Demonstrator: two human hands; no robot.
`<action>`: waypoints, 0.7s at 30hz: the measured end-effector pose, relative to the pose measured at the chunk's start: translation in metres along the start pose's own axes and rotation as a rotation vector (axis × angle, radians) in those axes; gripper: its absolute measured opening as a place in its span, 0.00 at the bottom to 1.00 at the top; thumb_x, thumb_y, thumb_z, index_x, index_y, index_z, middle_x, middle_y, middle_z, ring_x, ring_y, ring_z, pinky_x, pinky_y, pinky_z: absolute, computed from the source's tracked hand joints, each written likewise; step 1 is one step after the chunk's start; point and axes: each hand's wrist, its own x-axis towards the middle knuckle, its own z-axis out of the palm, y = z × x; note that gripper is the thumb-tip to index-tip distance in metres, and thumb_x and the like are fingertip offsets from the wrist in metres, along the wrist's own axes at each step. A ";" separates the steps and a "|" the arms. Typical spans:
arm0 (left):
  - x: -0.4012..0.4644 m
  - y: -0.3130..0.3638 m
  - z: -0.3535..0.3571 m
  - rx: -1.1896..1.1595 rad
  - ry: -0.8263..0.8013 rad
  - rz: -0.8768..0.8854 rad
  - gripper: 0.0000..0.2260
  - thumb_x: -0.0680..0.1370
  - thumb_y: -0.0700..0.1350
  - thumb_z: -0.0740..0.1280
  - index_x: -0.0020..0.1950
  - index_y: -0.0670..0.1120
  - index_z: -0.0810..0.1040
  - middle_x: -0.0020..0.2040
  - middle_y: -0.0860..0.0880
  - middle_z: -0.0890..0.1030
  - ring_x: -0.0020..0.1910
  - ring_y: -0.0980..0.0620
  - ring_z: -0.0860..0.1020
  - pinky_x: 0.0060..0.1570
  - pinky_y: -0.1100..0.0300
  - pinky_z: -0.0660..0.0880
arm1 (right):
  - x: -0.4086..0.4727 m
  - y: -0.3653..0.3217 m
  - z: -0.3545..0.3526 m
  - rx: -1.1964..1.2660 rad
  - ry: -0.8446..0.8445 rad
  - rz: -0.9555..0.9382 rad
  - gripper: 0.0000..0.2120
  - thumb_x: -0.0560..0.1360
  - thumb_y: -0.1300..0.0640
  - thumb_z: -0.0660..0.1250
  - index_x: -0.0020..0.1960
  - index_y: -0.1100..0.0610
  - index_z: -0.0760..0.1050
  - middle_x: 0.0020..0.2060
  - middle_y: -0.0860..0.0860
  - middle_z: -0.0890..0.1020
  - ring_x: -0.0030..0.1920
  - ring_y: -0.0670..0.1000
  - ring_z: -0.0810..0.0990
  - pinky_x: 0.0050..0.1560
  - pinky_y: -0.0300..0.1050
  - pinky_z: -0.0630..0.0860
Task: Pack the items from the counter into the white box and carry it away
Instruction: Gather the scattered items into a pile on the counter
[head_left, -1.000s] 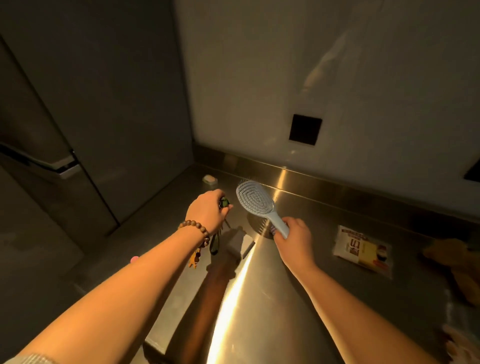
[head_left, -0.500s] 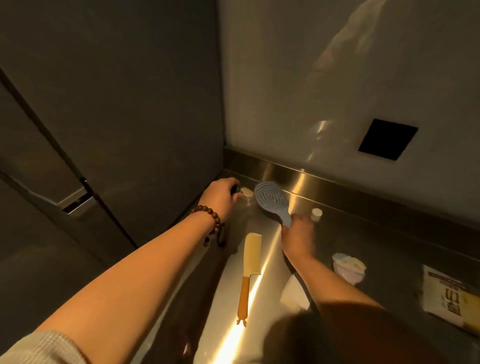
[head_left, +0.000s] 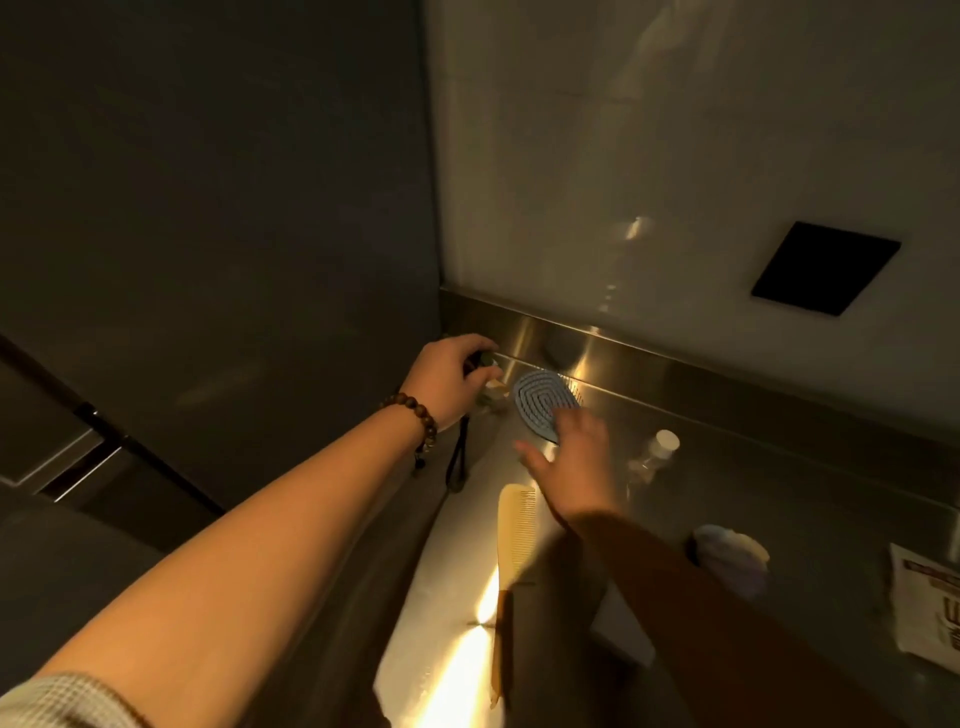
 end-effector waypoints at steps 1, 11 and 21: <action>0.001 0.004 -0.001 -0.021 -0.004 0.019 0.13 0.76 0.46 0.68 0.60 0.48 0.78 0.50 0.50 0.80 0.48 0.57 0.76 0.47 0.65 0.70 | 0.005 -0.015 0.002 0.119 -0.030 -0.077 0.31 0.72 0.40 0.68 0.70 0.52 0.65 0.66 0.52 0.69 0.66 0.52 0.66 0.65 0.49 0.67; -0.001 -0.022 -0.025 -0.185 0.106 -0.051 0.12 0.74 0.45 0.70 0.57 0.51 0.78 0.49 0.53 0.79 0.50 0.57 0.77 0.50 0.61 0.75 | 0.039 -0.049 0.008 0.593 -0.119 0.023 0.10 0.74 0.58 0.70 0.53 0.48 0.77 0.42 0.46 0.82 0.44 0.46 0.81 0.45 0.43 0.79; 0.005 -0.089 0.031 -0.136 0.048 -0.259 0.11 0.73 0.40 0.70 0.52 0.52 0.76 0.49 0.51 0.80 0.49 0.53 0.78 0.50 0.58 0.75 | 0.074 -0.039 0.018 0.204 -0.044 -0.026 0.08 0.75 0.63 0.63 0.46 0.56 0.80 0.42 0.54 0.83 0.43 0.52 0.79 0.40 0.42 0.69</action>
